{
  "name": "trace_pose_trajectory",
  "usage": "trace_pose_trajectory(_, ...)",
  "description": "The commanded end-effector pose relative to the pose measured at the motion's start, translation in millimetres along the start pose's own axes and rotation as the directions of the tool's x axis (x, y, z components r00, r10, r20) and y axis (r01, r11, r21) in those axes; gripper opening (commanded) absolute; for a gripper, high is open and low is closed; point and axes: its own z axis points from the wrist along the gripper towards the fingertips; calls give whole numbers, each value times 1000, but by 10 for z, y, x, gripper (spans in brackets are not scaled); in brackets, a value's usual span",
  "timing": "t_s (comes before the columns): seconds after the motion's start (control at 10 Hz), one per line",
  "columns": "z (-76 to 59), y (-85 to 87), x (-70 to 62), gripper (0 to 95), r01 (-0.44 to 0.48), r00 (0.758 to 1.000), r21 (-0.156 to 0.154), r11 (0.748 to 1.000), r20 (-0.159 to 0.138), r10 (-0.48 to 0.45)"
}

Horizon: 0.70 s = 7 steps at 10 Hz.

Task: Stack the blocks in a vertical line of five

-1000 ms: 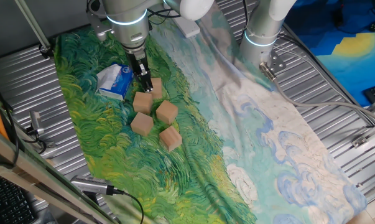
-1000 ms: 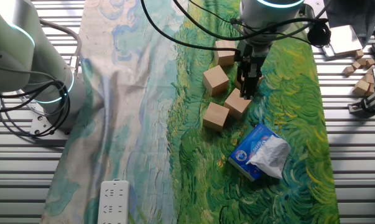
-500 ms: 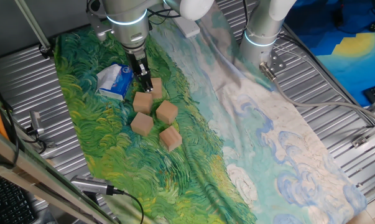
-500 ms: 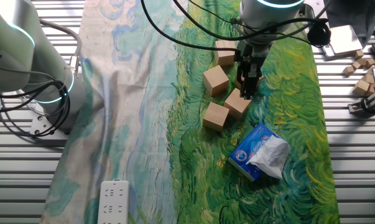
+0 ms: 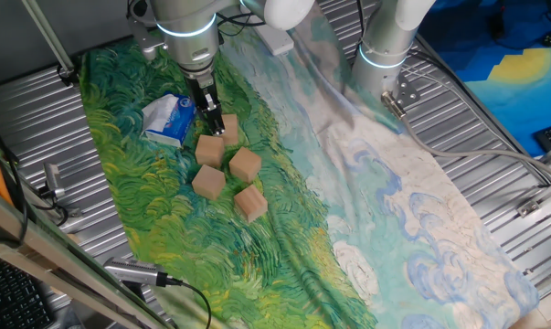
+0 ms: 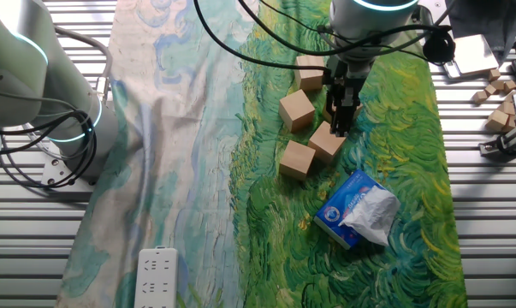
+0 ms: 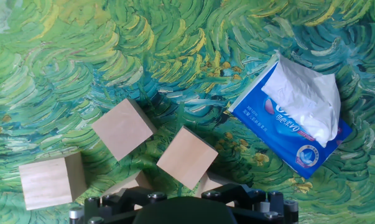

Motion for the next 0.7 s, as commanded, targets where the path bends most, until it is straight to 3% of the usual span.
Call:
trace_pose_trajectory(0.1, 0, 0, 1, 0, 329, 944, -10, 944, 7, -329)
trace_pose_trajectory(0.7, -1, 0, 1, 0, 332, 943, -8, 943, 4, -332)
